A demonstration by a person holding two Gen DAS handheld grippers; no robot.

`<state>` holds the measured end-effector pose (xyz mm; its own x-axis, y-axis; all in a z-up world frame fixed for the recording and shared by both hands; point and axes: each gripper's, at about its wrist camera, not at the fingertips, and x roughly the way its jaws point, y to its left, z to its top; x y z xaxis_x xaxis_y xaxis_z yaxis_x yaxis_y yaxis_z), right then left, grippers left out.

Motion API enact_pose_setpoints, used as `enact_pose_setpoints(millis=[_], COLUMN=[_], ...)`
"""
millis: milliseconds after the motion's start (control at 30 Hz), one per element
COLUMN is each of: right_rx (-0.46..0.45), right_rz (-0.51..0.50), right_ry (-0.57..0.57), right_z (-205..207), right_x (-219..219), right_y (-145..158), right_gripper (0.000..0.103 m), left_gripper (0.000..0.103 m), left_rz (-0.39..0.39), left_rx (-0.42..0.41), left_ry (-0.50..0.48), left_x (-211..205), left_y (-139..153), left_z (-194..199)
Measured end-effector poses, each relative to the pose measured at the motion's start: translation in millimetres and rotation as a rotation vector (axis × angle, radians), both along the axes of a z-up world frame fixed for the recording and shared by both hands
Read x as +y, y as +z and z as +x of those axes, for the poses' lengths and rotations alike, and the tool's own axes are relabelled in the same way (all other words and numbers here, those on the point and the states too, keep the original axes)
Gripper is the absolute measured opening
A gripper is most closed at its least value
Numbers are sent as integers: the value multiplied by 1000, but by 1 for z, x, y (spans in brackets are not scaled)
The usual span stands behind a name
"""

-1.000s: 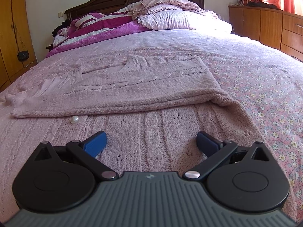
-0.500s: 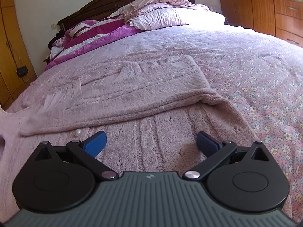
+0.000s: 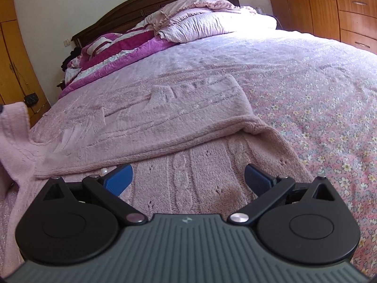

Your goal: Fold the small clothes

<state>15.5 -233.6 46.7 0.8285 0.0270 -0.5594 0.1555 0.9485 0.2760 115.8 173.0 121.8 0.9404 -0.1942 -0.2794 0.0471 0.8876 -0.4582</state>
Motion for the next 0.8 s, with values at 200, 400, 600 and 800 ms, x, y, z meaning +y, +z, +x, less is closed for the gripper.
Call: enact_pose_setpoints(millis=[200, 400, 600, 800], right_rx=[4, 10, 24, 26], right_rz=[23, 50, 91, 163], right_ry=[-1, 10, 47, 115], right_z=[-2, -1, 4, 18], right_x=[-4, -4, 1, 11], right_y=[0, -1, -1, 8], right_gripper=[103, 103, 103, 103], left_gripper=[8, 9, 36, 57], left_rz=[25, 48, 65, 119], left_rx=[68, 208, 324, 324], left_ry=[-67, -131, -157, -151], left_x=[-32, -51, -57, -53], left_y=[-26, -64, -84, -76], left_z=[4, 8, 4, -18])
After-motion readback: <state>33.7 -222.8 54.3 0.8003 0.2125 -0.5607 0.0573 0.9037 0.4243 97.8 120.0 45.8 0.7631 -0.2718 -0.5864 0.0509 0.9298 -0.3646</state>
